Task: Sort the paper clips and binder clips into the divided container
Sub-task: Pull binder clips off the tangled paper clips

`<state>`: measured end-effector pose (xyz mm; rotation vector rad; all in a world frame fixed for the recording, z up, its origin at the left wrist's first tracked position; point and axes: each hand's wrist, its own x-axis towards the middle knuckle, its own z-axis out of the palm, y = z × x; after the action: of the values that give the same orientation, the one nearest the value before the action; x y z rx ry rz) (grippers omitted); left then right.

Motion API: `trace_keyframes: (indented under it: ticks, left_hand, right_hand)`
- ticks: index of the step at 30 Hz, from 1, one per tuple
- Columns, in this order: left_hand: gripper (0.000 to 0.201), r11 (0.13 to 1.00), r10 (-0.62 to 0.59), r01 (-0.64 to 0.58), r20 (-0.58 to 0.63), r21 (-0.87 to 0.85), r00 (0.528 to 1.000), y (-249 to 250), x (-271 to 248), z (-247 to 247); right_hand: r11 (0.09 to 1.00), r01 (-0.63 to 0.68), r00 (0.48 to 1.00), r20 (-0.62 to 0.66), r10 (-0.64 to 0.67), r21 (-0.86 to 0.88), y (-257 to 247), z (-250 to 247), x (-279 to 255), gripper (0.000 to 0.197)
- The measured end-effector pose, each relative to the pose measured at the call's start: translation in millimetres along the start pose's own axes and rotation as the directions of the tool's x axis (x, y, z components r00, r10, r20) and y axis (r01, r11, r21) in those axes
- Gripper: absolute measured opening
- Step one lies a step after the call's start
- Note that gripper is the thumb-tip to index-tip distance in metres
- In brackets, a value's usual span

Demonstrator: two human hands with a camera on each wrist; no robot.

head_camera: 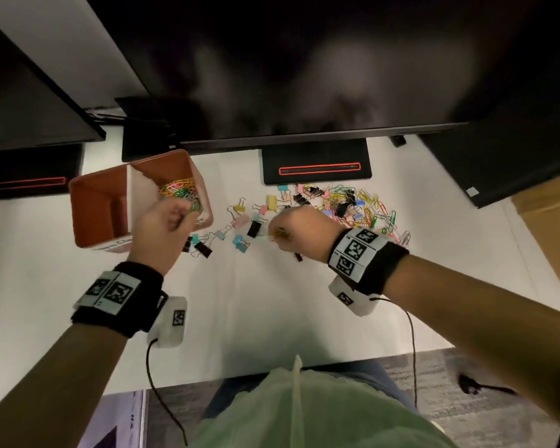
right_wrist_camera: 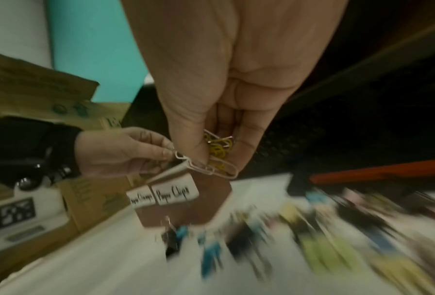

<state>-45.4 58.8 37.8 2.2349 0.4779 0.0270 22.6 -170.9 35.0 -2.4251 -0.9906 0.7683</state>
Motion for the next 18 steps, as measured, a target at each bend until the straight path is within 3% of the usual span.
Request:
trace_keyframes:
  ticks: [5, 9, 14, 18]
  left_hand:
    - [0.017, 0.981, -0.098, 0.107, -0.06, 0.159, 0.993, -15.6, 38.6, -36.9]
    - [0.028, 0.969, -0.163, 0.164, -0.016, 0.185, 0.986, -21.0, 48.7, -39.4]
    - [0.033, 0.968, -0.044, 0.062, -0.079, 0.243, 0.996, -17.2, 33.5, -50.2]
    - [0.039, 0.987, 0.118, -0.105, -0.105, 0.122, 0.987, 1.4, 16.4, -36.0]
  right_hand:
    - [0.997, 0.078, 0.982, -0.171, -0.077, -0.003, -64.2, -28.1, 89.2, 0.016]
    - [1.0, 0.027, 0.988, -0.149, -0.028, -0.009, -96.7, -14.8, 144.0, 0.02]
    - [0.998, 0.03, 0.996, -0.082, -0.024, 0.063, -99.2, 10.2, 153.8, 0.037]
    - [0.97, 0.162, 0.97, -0.209, -0.123, 0.182, -74.6, 9.9, 119.6, 0.03]
